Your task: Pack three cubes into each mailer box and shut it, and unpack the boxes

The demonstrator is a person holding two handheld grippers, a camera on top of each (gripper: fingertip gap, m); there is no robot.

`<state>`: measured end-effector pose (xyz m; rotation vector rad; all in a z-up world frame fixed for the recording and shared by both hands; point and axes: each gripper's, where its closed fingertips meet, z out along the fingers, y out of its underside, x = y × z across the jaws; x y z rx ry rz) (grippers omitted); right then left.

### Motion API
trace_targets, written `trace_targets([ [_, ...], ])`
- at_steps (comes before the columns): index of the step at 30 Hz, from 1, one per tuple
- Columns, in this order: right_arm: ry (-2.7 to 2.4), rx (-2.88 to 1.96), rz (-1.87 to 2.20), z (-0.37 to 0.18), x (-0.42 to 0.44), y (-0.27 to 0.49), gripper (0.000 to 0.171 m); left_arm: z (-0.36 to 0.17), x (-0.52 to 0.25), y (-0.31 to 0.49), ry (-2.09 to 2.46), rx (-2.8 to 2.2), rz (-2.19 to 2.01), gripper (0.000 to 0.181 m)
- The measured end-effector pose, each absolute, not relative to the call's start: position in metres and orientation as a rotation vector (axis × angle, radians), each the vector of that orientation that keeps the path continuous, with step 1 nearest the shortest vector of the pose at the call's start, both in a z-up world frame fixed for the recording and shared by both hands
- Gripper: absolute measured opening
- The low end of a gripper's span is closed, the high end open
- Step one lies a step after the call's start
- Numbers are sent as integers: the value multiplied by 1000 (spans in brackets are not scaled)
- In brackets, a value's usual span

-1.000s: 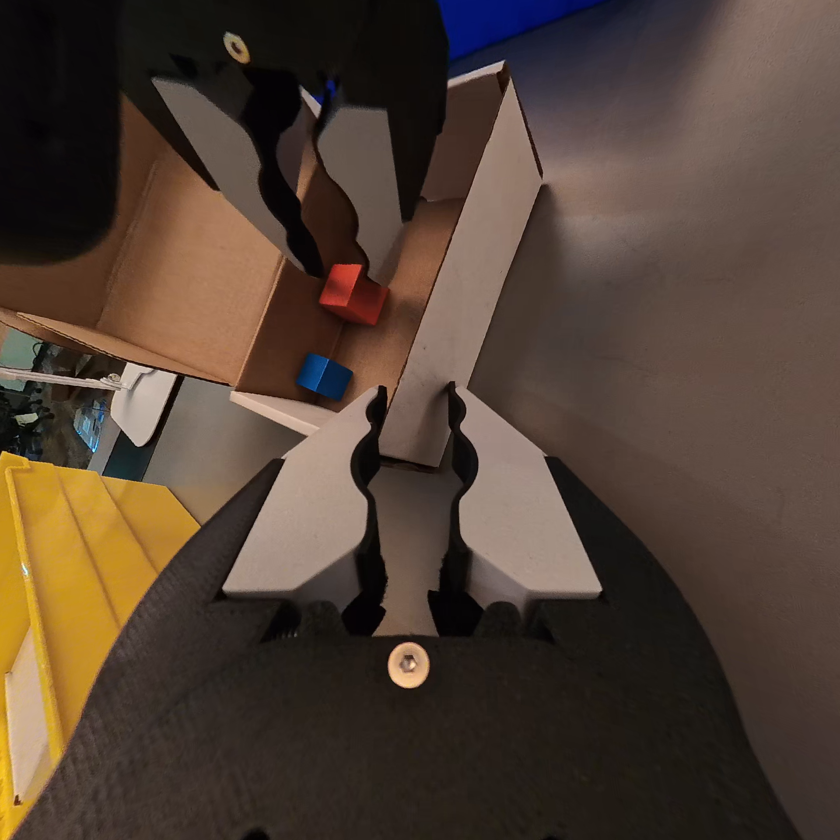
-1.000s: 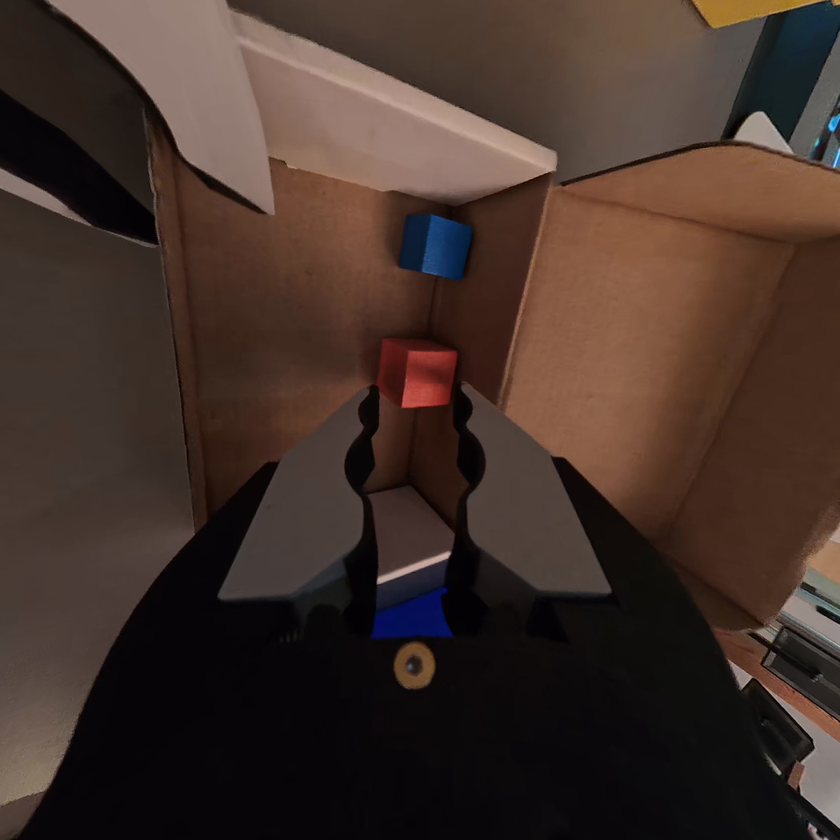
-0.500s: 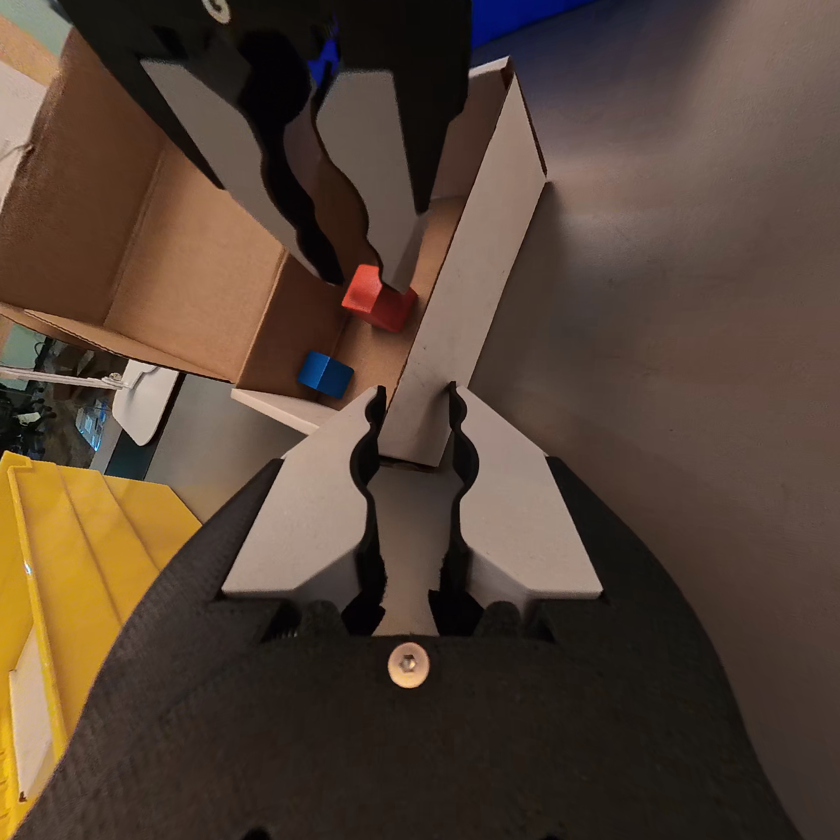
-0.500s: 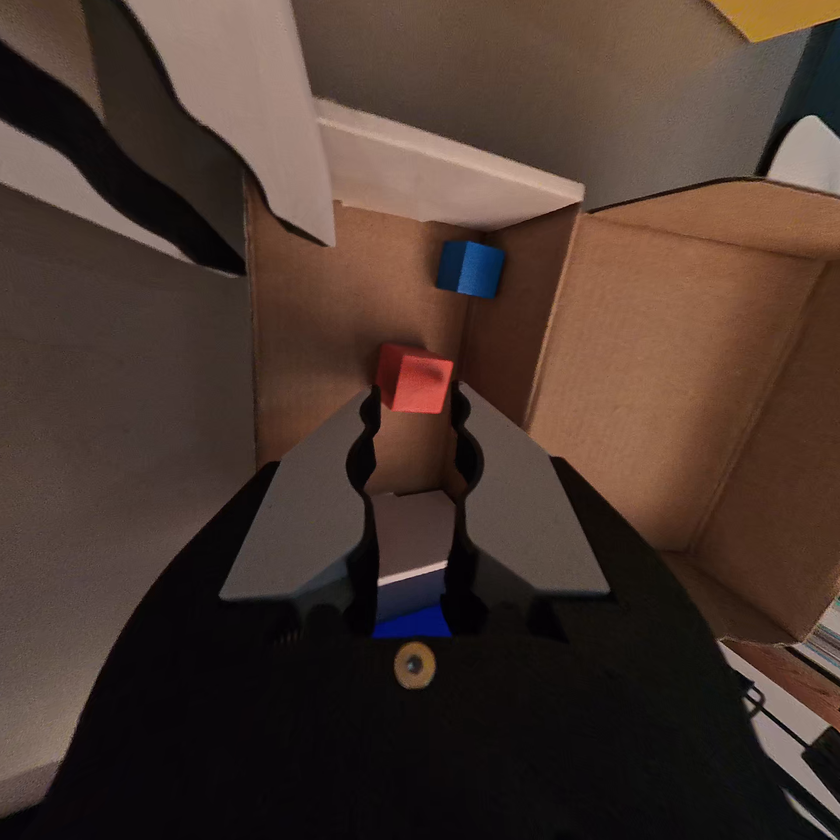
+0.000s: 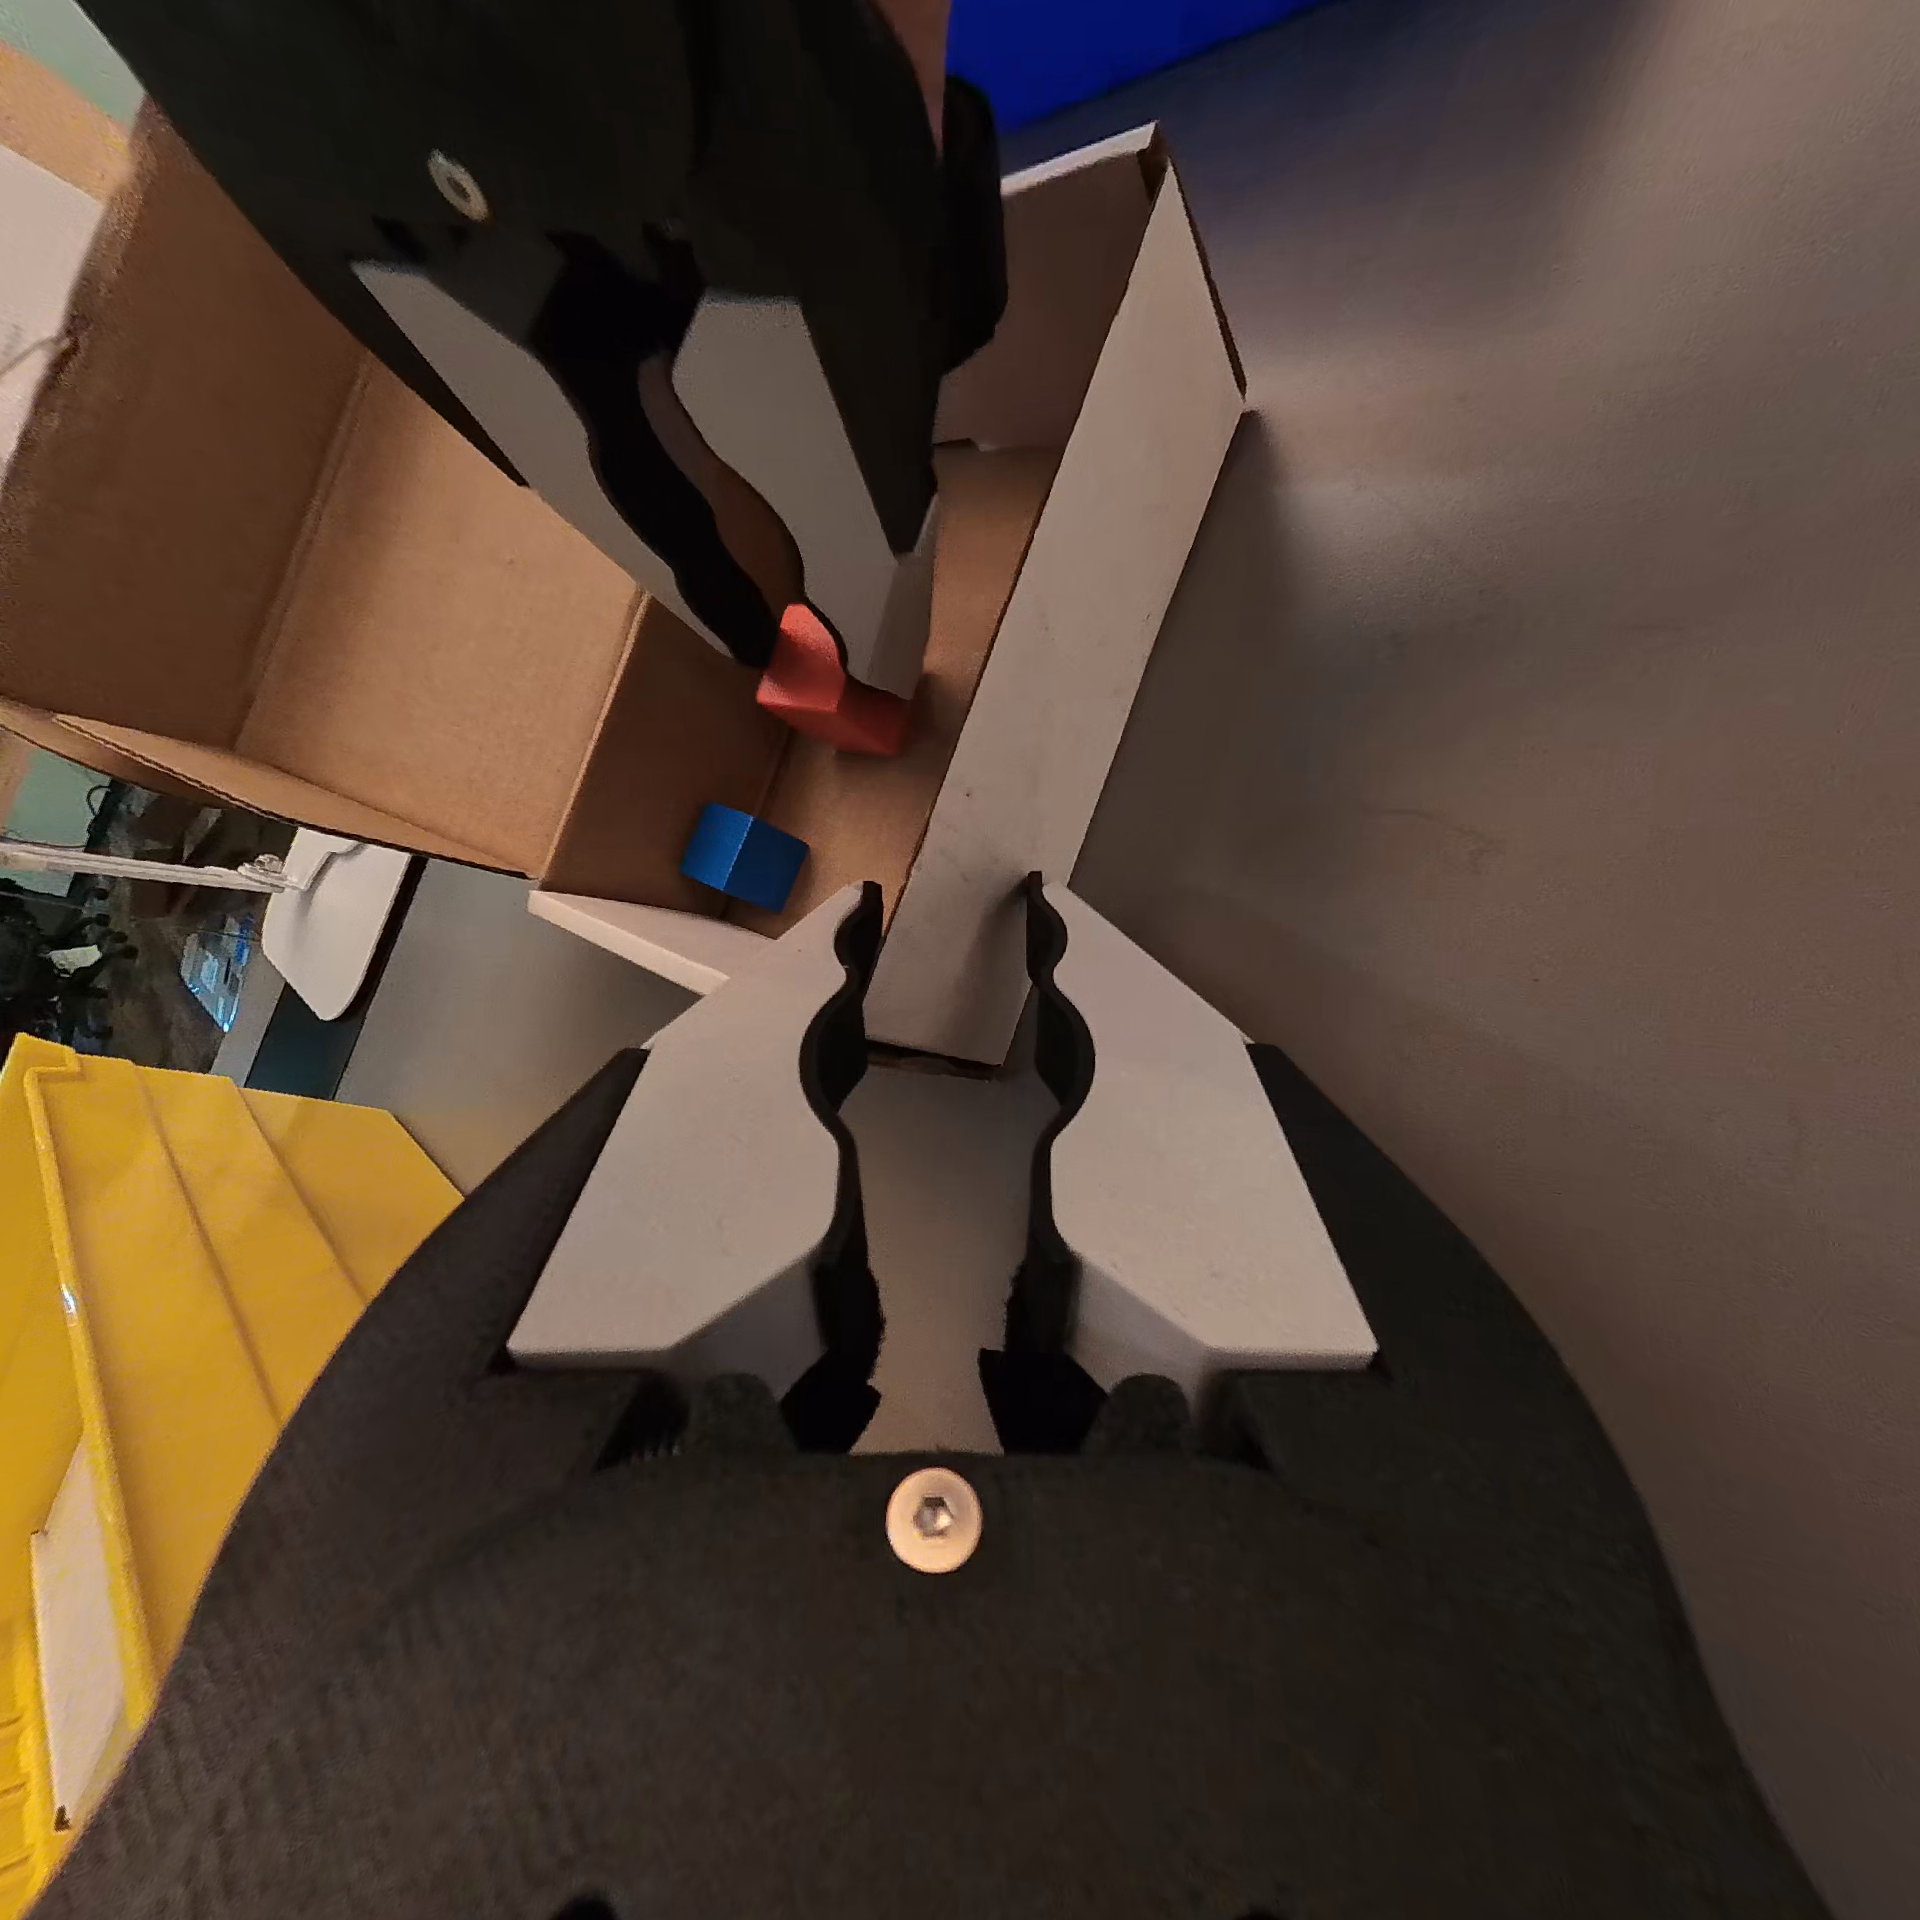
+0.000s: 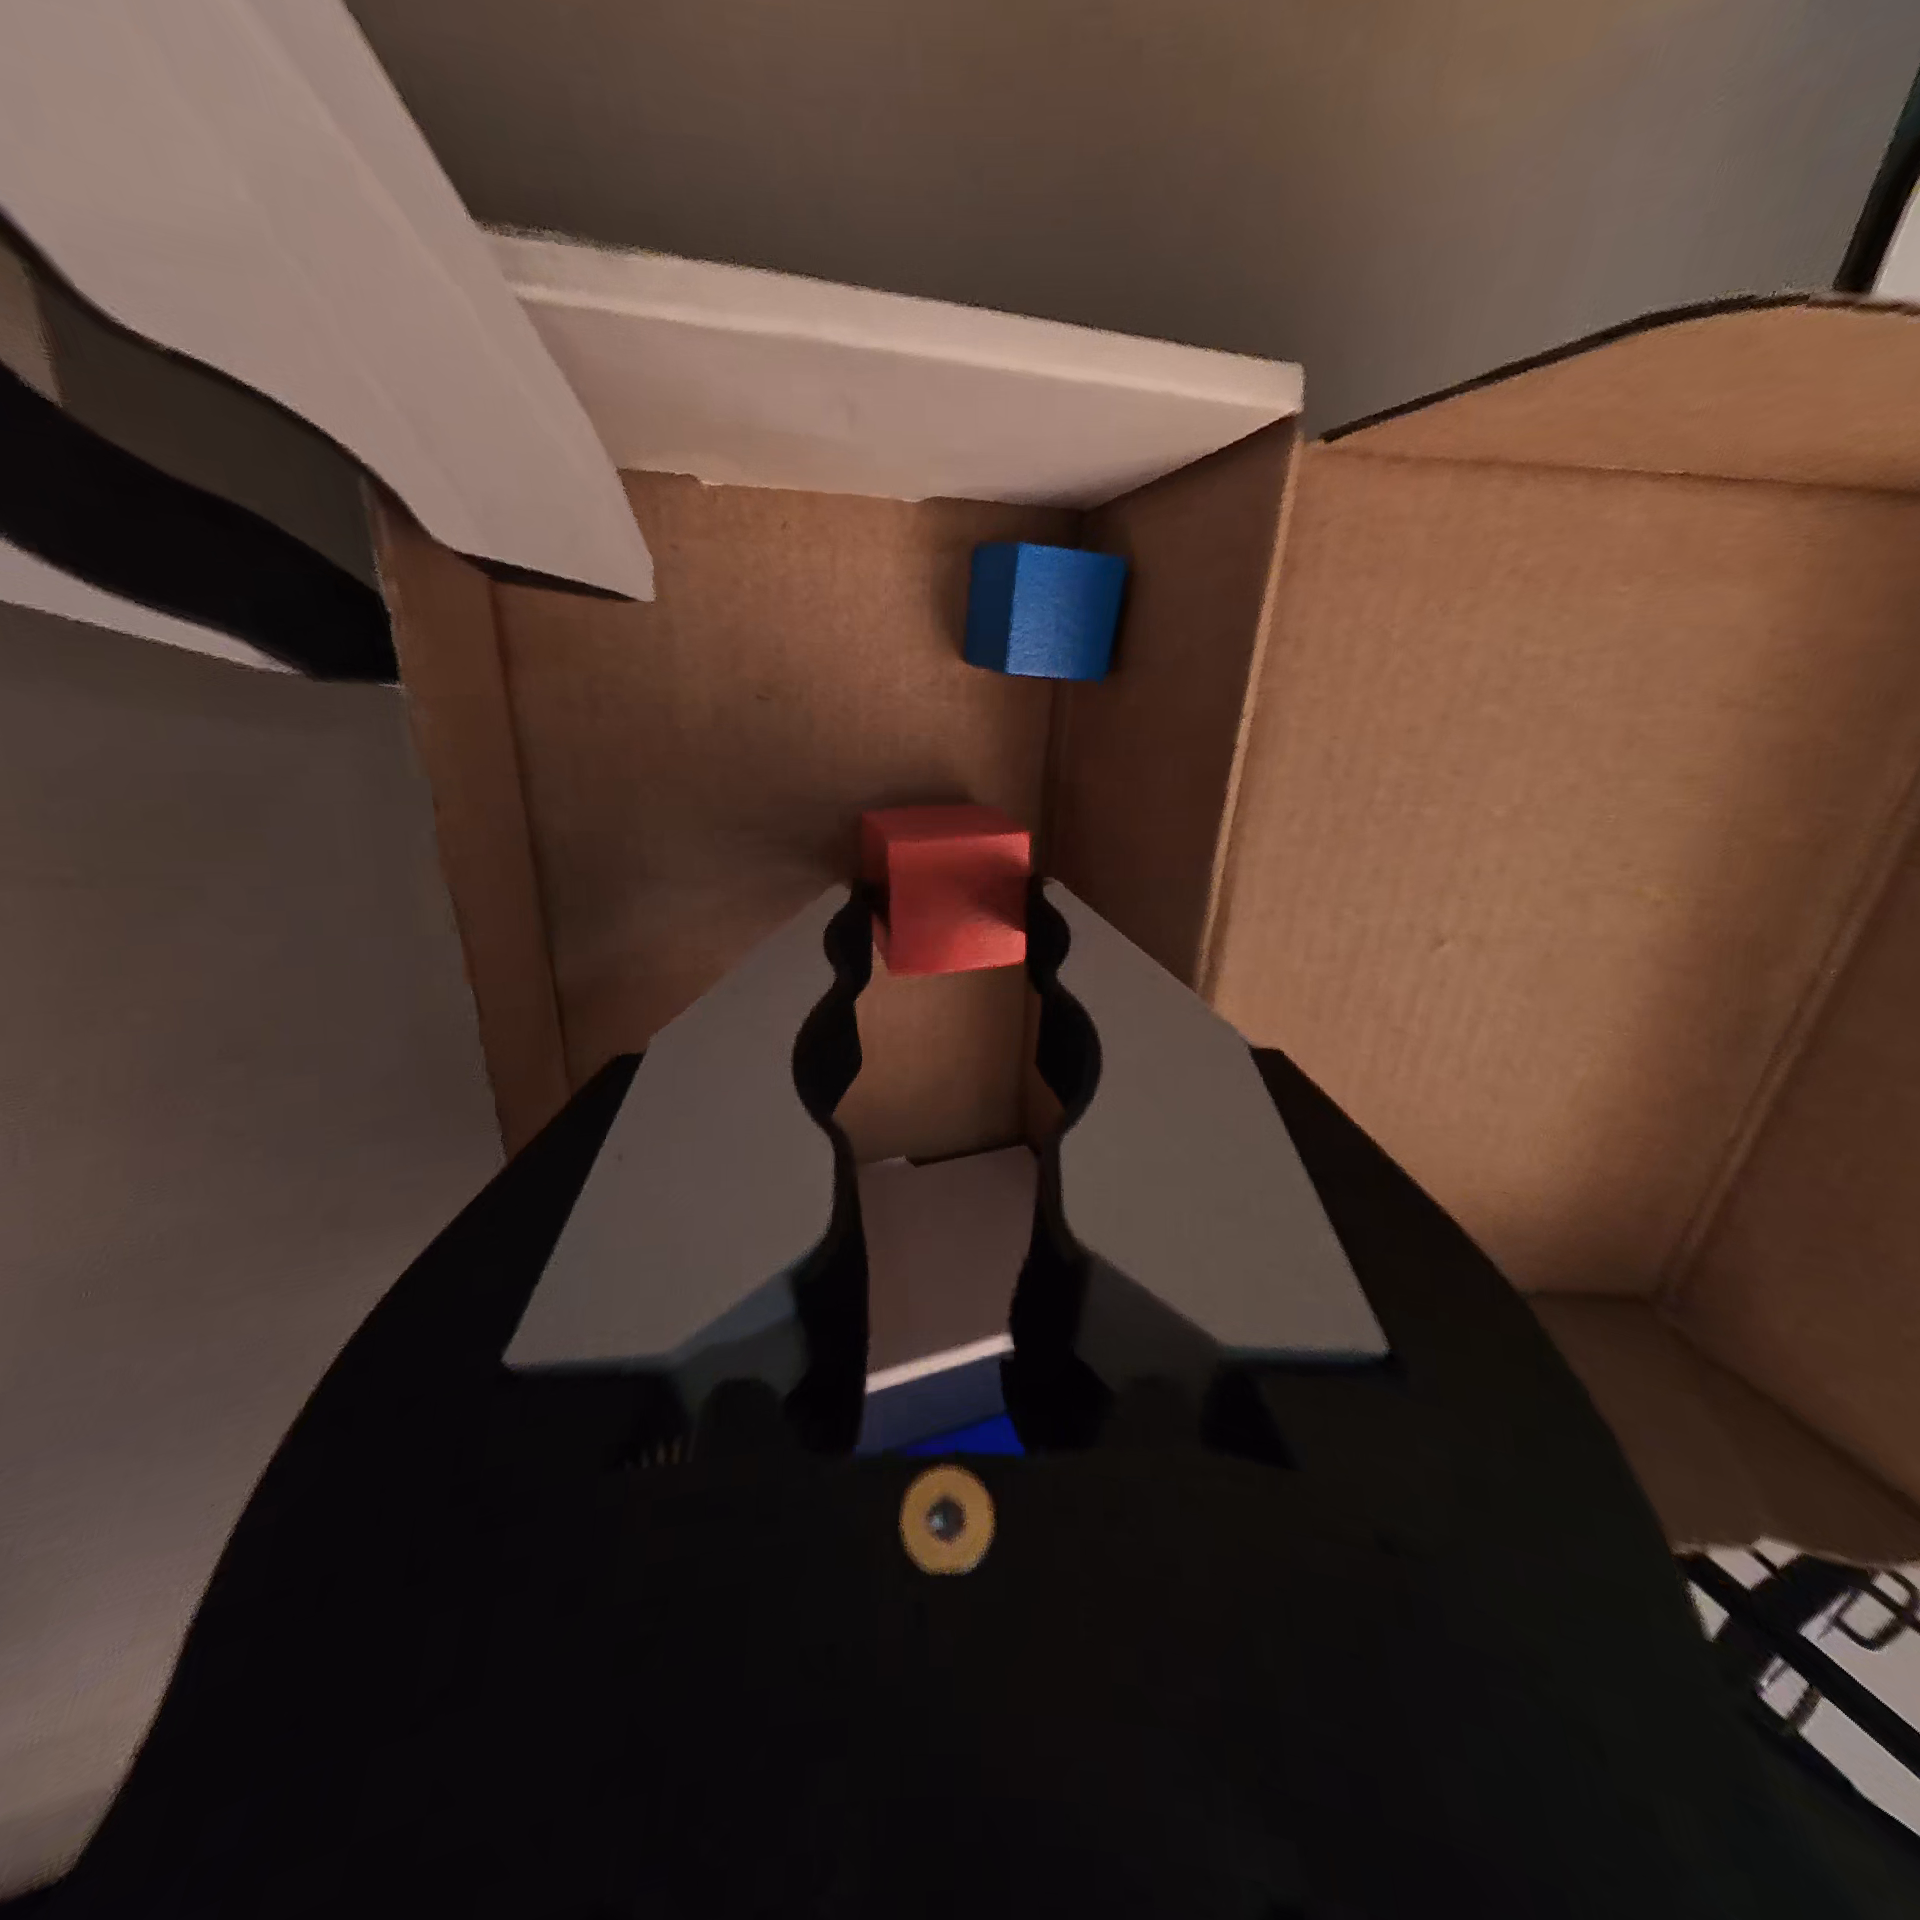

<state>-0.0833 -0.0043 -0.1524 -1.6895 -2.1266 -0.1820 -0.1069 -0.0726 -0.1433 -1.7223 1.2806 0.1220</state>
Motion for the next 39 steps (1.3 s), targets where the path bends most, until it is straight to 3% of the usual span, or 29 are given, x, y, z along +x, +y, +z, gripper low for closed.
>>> trace_targets([
  [7, -2038, -1585, -235, -71, -55, -12, 29, -144, -107, -72, 1291, -1721, 128, 26],
  [13, -1948, -1746, -279, -15, 57, 8, 29, -144, -108, -72, 1303, -1719, 152, 27],
  [22, -1975, -2087, -241, -97, 189, -7, 29, -145, -108, -72, 1304, -1719, 169, 27],
  [32, -2008, -2122, -206, -149, 200, -7, 30, -145, -108, -72, 1299, -1719, 162, 27],
  [39, -1970, -2133, -212, -137, 199, -1, 34, -145, -108, -72, 1303, -1718, 166, 27],
])
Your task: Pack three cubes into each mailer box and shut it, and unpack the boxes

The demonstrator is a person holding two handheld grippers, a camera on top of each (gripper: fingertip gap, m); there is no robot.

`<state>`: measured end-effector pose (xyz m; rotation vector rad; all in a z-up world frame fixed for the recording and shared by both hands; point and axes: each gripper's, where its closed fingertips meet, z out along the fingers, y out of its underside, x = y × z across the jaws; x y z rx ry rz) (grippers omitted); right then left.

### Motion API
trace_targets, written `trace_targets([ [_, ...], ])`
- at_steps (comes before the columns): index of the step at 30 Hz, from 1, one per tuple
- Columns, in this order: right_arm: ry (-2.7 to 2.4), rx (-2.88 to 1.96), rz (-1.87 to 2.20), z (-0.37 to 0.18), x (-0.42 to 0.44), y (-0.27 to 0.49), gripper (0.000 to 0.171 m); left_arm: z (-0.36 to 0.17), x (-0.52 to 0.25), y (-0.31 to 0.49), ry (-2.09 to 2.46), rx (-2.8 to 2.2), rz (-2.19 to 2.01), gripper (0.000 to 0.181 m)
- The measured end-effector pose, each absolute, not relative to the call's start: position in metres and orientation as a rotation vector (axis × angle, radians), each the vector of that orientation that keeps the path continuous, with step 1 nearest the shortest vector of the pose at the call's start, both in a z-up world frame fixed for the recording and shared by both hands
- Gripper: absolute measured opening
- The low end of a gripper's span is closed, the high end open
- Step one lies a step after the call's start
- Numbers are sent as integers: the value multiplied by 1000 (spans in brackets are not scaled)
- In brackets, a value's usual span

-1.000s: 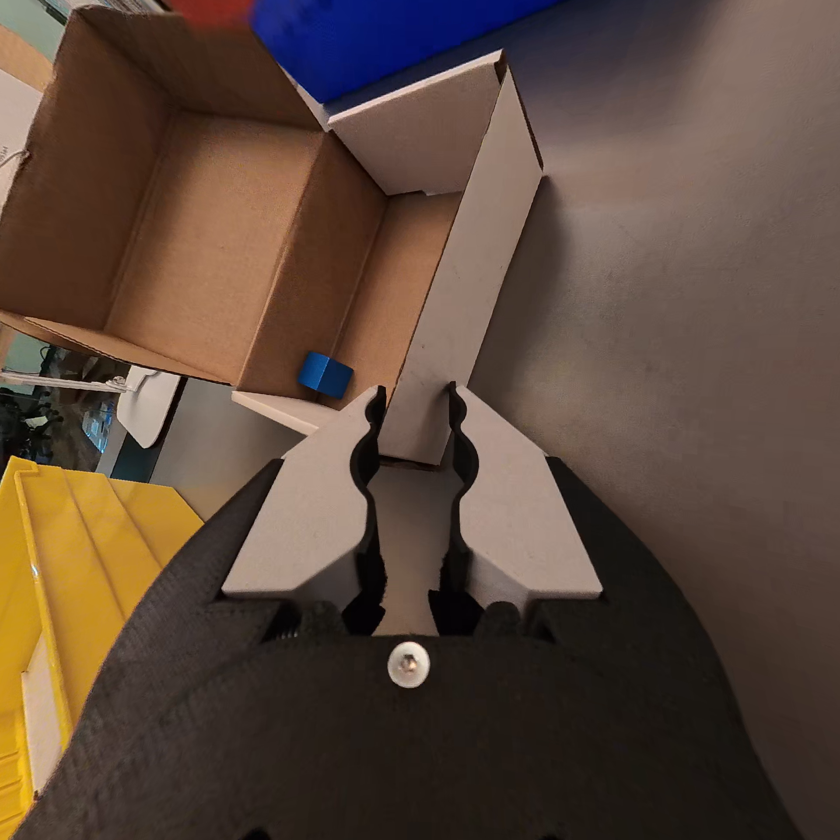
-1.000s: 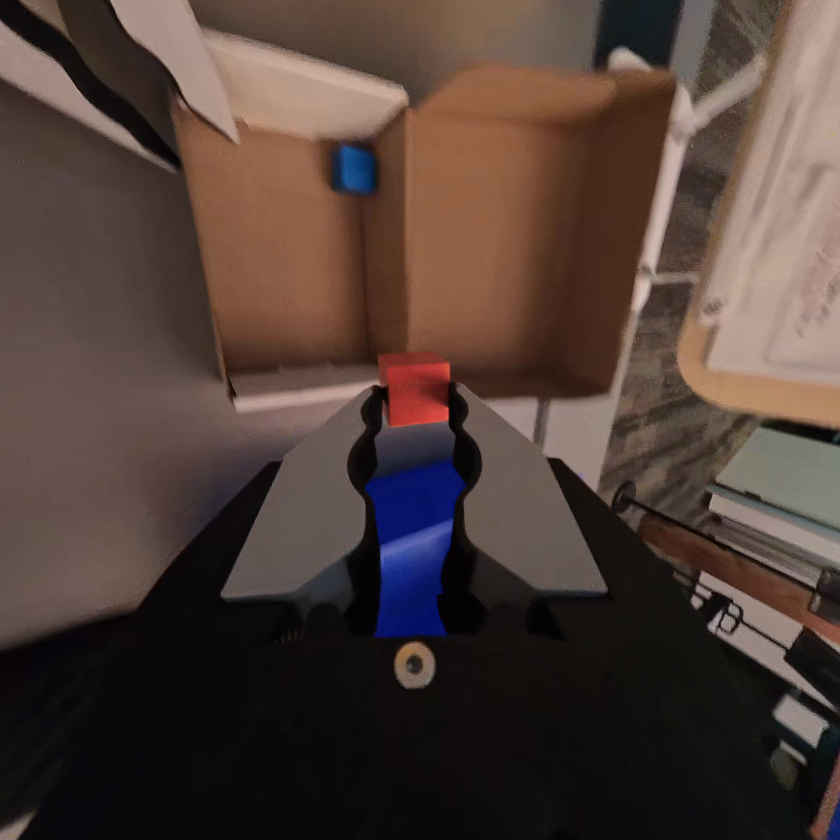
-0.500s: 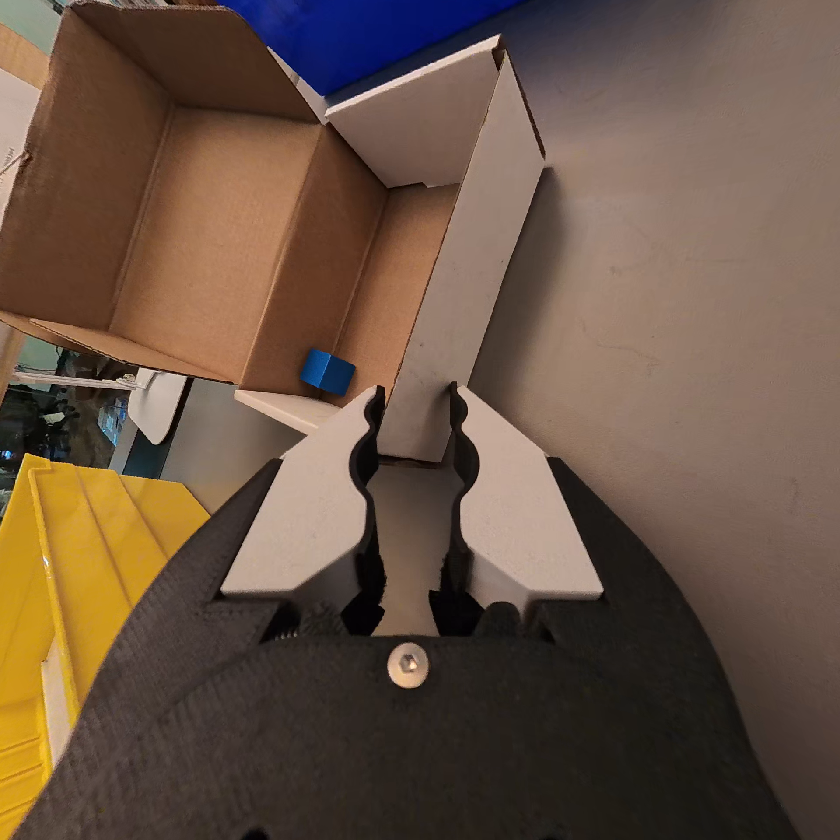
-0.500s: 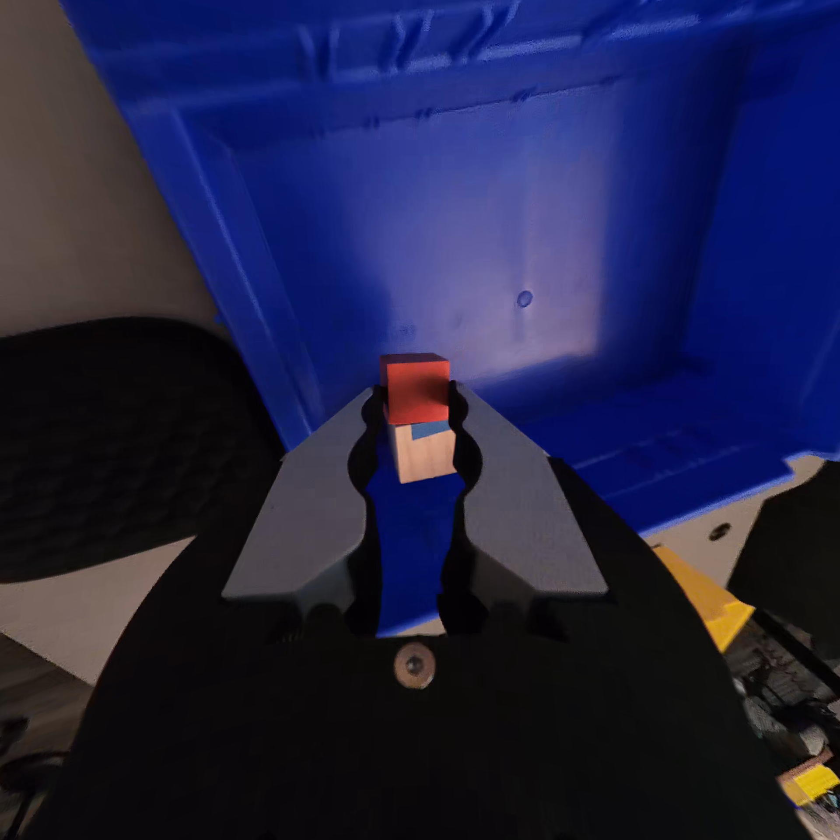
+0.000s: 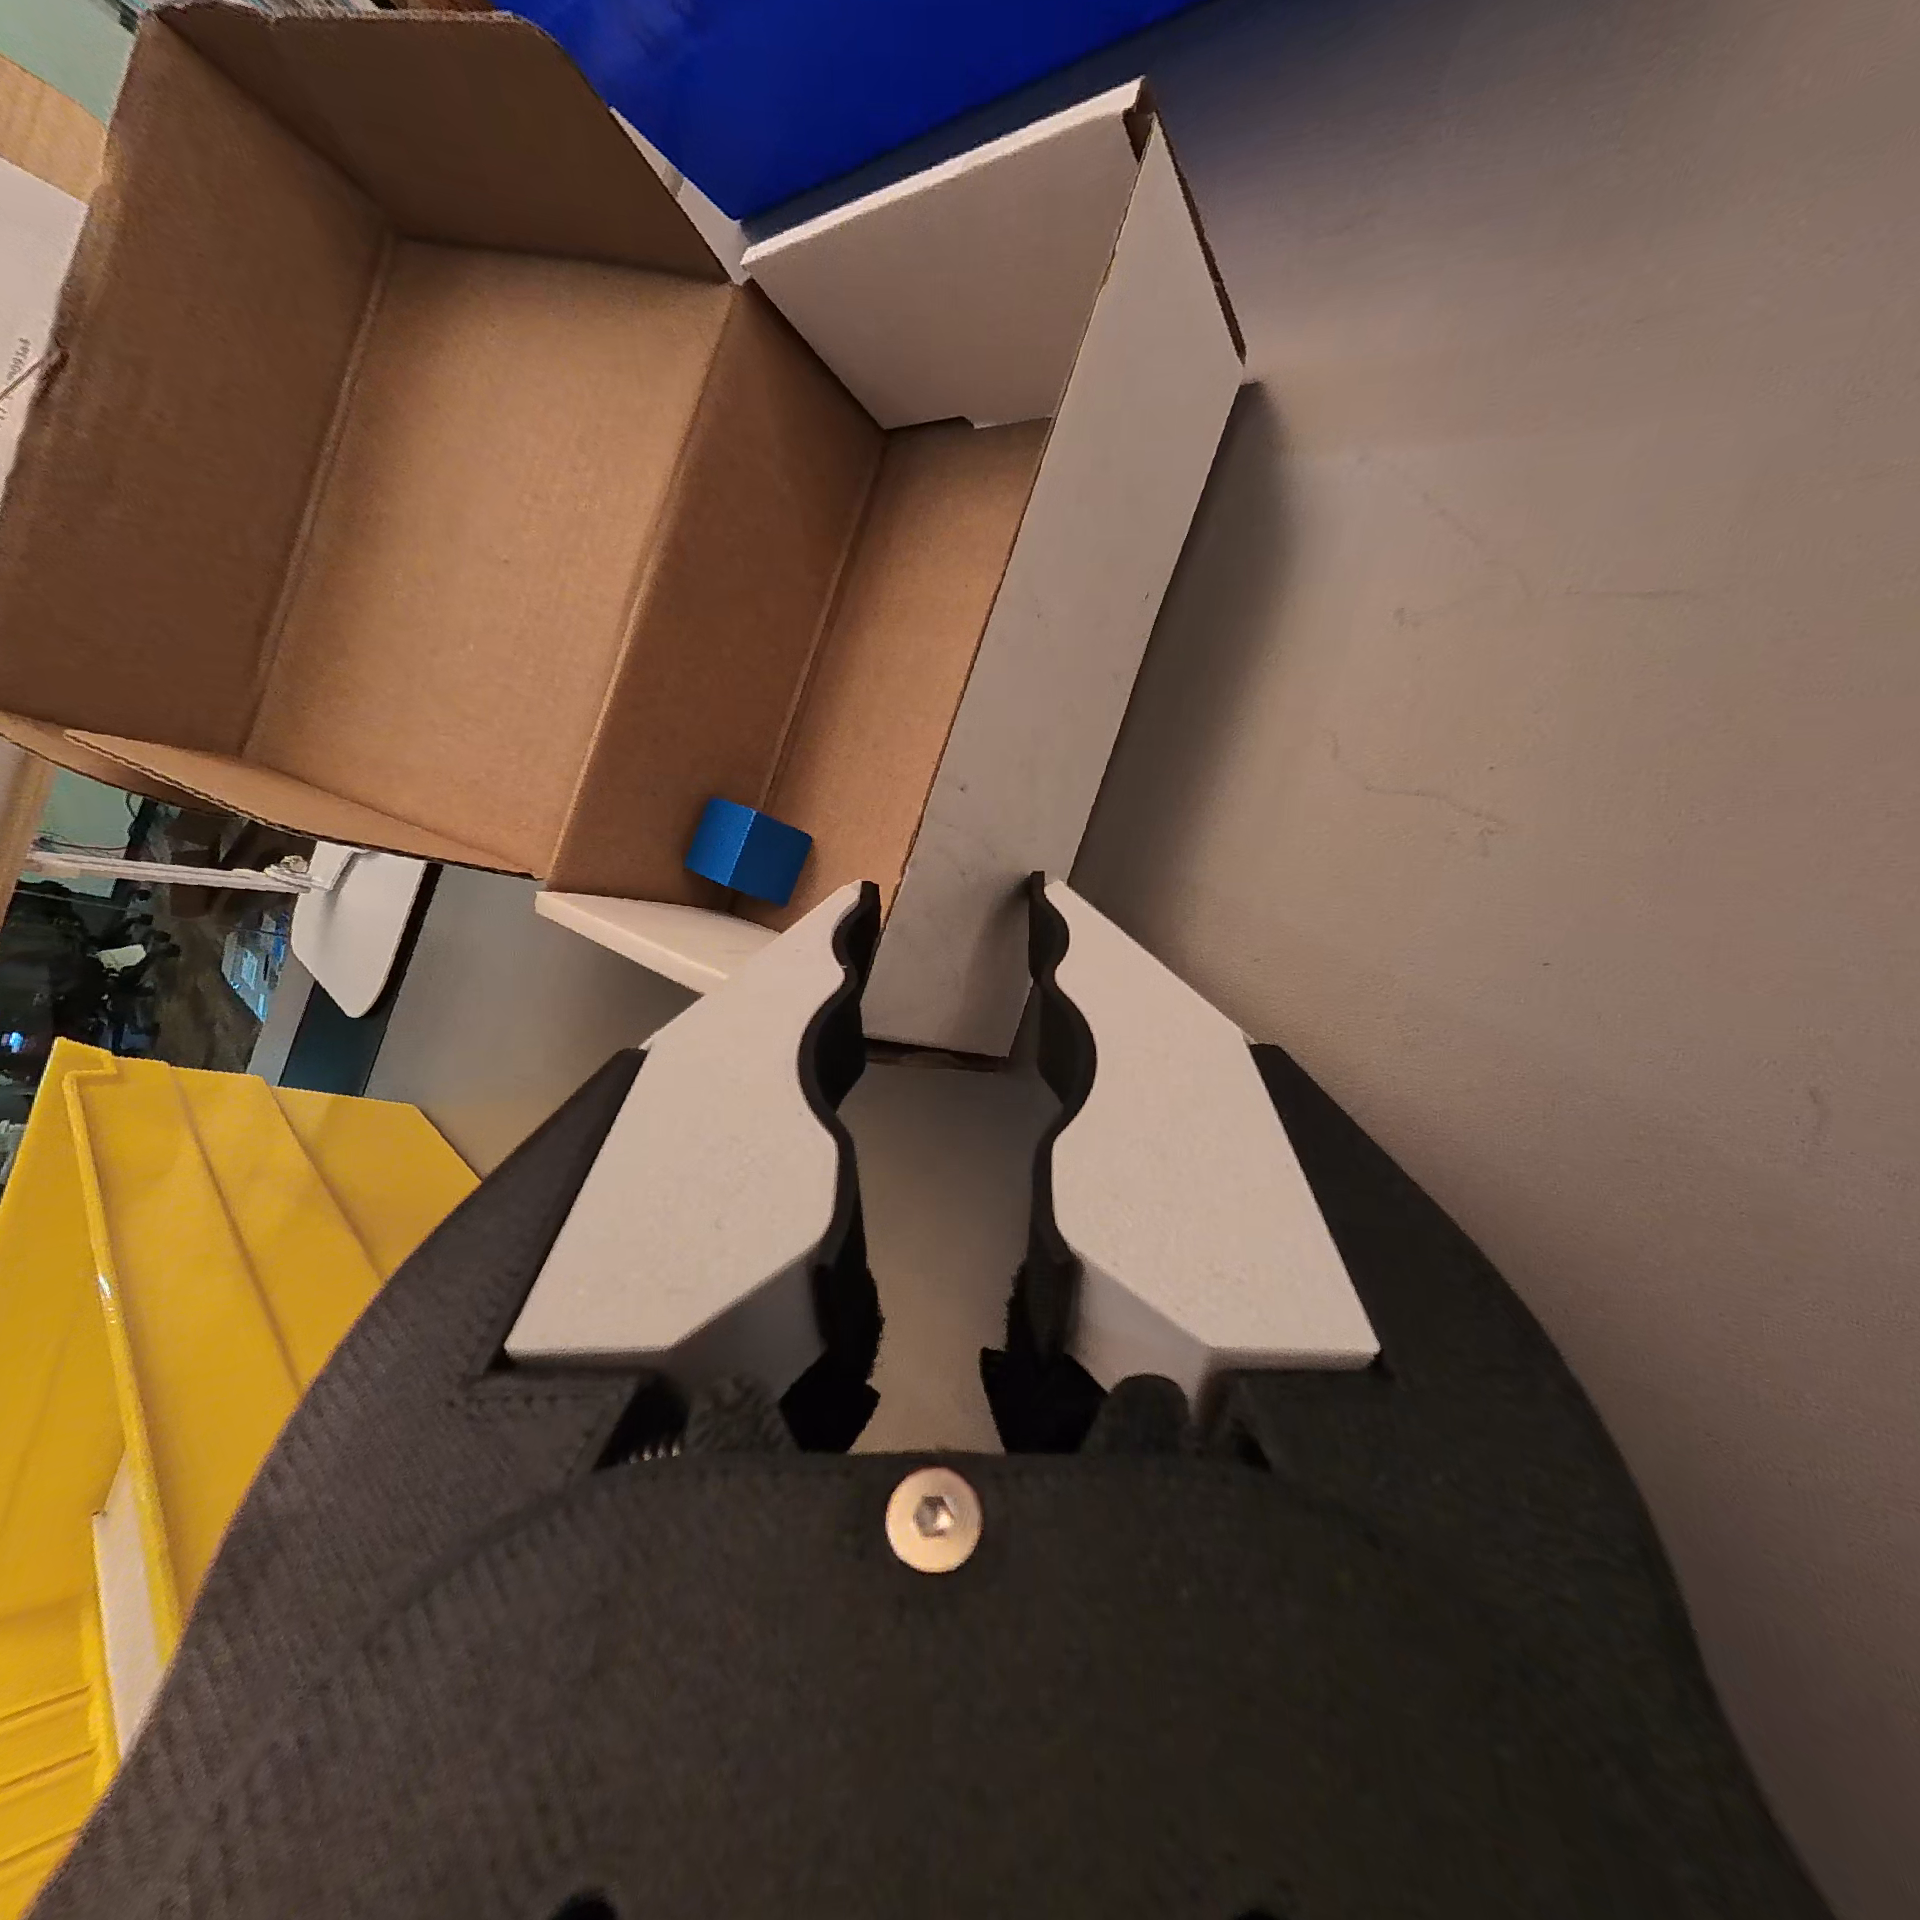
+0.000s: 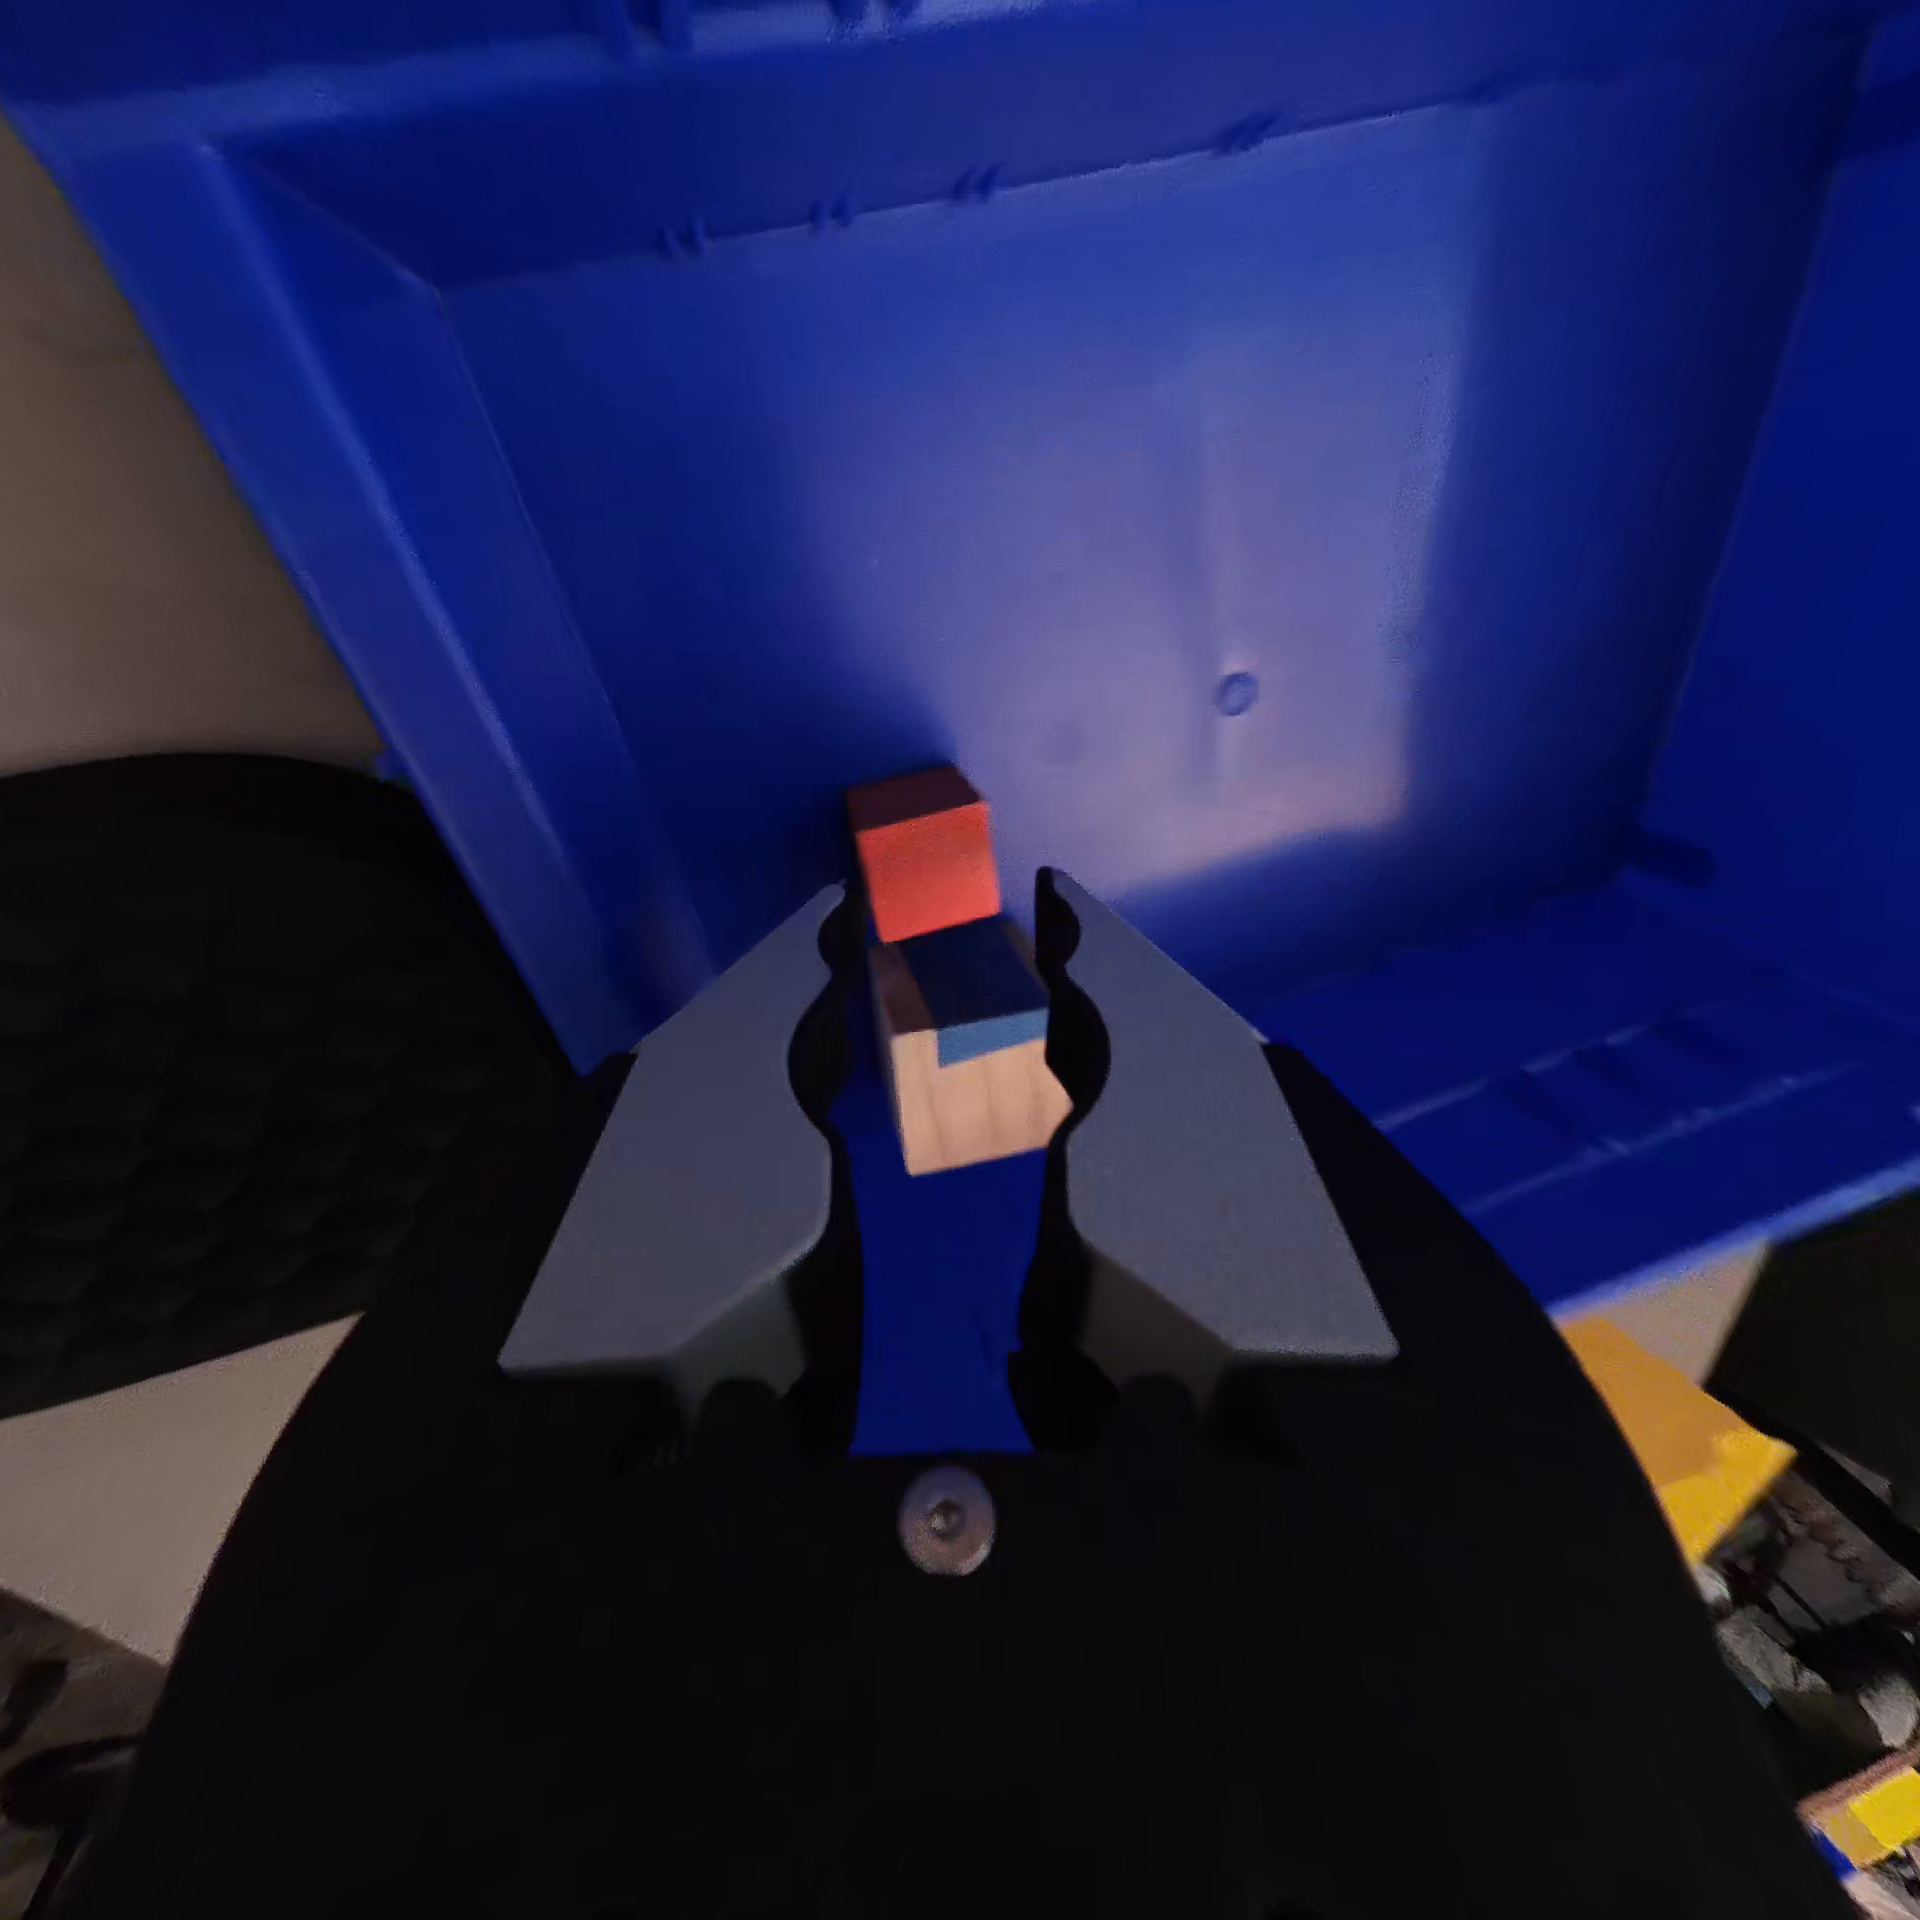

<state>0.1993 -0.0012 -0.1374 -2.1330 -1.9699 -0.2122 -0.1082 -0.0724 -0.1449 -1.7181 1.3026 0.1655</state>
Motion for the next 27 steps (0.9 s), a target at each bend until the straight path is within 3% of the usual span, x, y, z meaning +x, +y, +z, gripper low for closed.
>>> trace_targets([
  [5, -1751, -1708, -107, -31, 80, 14, 31, -145, -108, -72, 1312, -1711, 176, 27],
  [7, -1780, -1470, 30, -11, 7, -10, 37, -145, -108, -72, 1310, -1711, 177, 27],
  [11, -1985, -1351, 71, -61, -85, -39, 37, -146, -108, -72, 1317, -1698, 195, 28],
  [17, -2084, -1457, -83, -141, -127, -9, 35, -145, -108, -73, 1321, -1698, 190, 28],
  [21, -2082, -1468, -54, -152, -134, -5, 31, -145, -108, -72, 1326, -1695, 195, 28],
  [25, -2153, -1493, 0, -147, -128, -18, 15, -145, -108, -72, 1330, -1697, 194, 28],
  [27, -2123, -1466, -22, -140, -130, -15, 20, -145, -108, -73, 1335, -1696, 201, 28],
])
